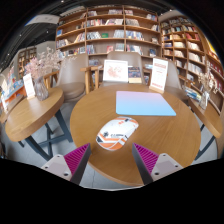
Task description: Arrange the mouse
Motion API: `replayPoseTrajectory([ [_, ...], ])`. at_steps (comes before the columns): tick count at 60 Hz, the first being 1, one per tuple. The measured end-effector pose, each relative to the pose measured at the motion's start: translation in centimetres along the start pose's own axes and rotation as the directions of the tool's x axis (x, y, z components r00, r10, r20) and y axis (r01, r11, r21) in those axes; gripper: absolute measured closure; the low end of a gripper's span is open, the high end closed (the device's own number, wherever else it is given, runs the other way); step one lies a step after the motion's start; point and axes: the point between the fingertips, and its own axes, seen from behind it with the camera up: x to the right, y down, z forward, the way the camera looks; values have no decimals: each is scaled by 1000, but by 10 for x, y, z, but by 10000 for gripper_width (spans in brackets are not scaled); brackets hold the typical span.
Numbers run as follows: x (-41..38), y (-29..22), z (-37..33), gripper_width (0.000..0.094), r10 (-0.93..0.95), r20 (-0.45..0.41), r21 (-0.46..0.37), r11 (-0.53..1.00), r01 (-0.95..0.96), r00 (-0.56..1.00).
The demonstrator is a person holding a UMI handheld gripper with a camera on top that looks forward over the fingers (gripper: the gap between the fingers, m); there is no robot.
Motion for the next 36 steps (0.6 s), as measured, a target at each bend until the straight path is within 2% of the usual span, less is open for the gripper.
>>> replayPoseTrajectory([
  [15,-3,-25,36,72,6,-5,-8,1000,-6,1000],
  [36,-13,-48,67,75,-20,32,-16,1000,20,999],
])
